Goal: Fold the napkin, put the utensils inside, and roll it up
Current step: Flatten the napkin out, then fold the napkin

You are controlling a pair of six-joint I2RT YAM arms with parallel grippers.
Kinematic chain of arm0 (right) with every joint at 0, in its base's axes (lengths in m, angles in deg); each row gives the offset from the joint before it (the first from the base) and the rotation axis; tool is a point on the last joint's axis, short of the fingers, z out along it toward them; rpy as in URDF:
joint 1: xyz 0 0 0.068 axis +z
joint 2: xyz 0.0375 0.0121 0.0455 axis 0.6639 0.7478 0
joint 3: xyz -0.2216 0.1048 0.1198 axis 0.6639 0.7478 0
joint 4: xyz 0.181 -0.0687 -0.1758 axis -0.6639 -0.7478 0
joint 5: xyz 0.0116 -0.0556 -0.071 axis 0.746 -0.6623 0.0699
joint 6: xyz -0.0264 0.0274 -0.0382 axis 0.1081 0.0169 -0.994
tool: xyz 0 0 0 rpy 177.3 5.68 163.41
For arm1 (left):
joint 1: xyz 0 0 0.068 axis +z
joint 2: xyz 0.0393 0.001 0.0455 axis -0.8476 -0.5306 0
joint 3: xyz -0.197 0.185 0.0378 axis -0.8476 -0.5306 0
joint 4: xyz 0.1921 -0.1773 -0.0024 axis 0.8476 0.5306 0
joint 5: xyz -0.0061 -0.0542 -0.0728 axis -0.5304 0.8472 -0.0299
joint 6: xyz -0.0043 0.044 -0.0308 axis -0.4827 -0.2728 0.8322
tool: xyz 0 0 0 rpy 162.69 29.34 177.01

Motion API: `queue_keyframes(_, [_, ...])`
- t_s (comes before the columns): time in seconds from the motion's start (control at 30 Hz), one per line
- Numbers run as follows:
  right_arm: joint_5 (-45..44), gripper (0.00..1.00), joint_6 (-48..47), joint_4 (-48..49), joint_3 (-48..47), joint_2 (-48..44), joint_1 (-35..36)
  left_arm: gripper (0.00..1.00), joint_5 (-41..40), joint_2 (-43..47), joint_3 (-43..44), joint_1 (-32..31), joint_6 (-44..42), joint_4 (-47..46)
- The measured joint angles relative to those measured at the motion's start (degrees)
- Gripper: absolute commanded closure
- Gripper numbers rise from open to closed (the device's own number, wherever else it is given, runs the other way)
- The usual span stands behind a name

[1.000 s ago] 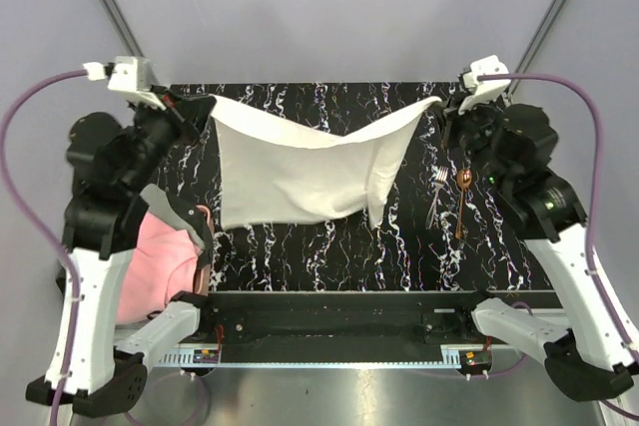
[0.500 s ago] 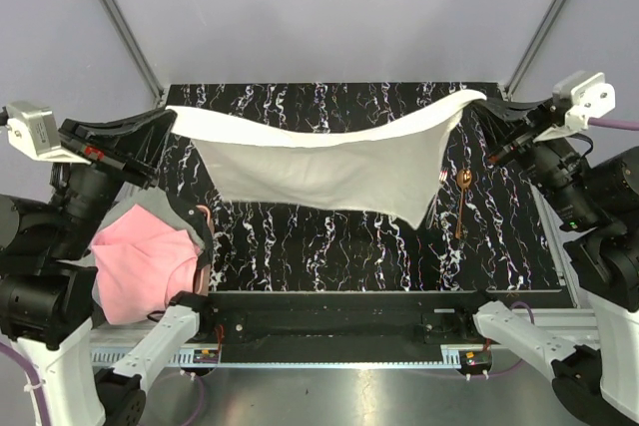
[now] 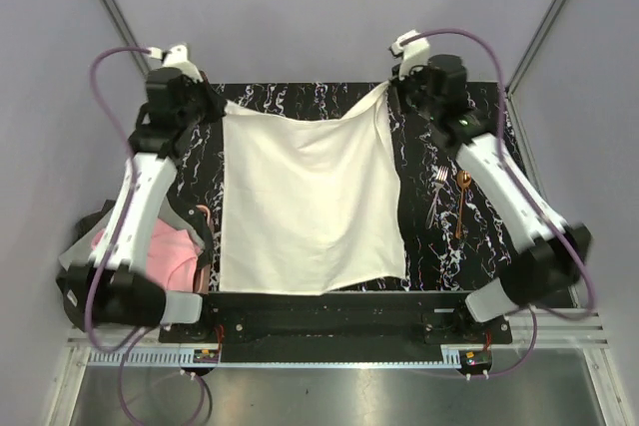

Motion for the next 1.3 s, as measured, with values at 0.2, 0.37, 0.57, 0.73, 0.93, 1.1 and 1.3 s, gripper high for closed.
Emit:
queue_keyframes(0.2, [5.5, 0.26, 0.8, 3.6, -6.9, 31.5, -6.7, 0.11, 2.1, -27.5, 1.7, 7.0, 1.2, -1.1])
queue_keyframes(0.37, [9.0, 0.08, 3.1, 2.6, -15.8, 45.1, -9.3, 0.04, 4.2, -37.0, 5.9, 9.2, 2.1, -0.5])
queue_keyframes(0.57, [10.6, 0.07, 7.1, 1.9, -16.0, 41.6, -9.3, 0.01, 5.8, -33.7, 7.7, 8.5, 2.8, -1.6])
queue_keyframes(0.73, [11.6, 0.07, 13.0, 1.0, -10.7, 32.8, -9.3, 0.01, 6.4, -28.8, 7.7, 7.5, 3.0, -0.9])
queue_keyframes(0.93, [11.2, 0.11, 23.0, -2.8, 4.8, 18.3, -9.3, 0.01, 5.9, -23.1, 7.7, 4.4, -0.7, 4.6])
queue_keyframes(1.1, [9.4, 0.14, 30.9, -10.8, 19.4, 8.9, -9.3, 0.01, 5.8, -15.2, 3.3, 1.2, -4.8, 8.0])
queue_keyframes(1.3, [4.4, 0.36, 38.3, -24.5, 29.0, 5.0, -9.3, 0.01, 3.9, -7.2, -3.0, 1.5, -7.4, 8.3])
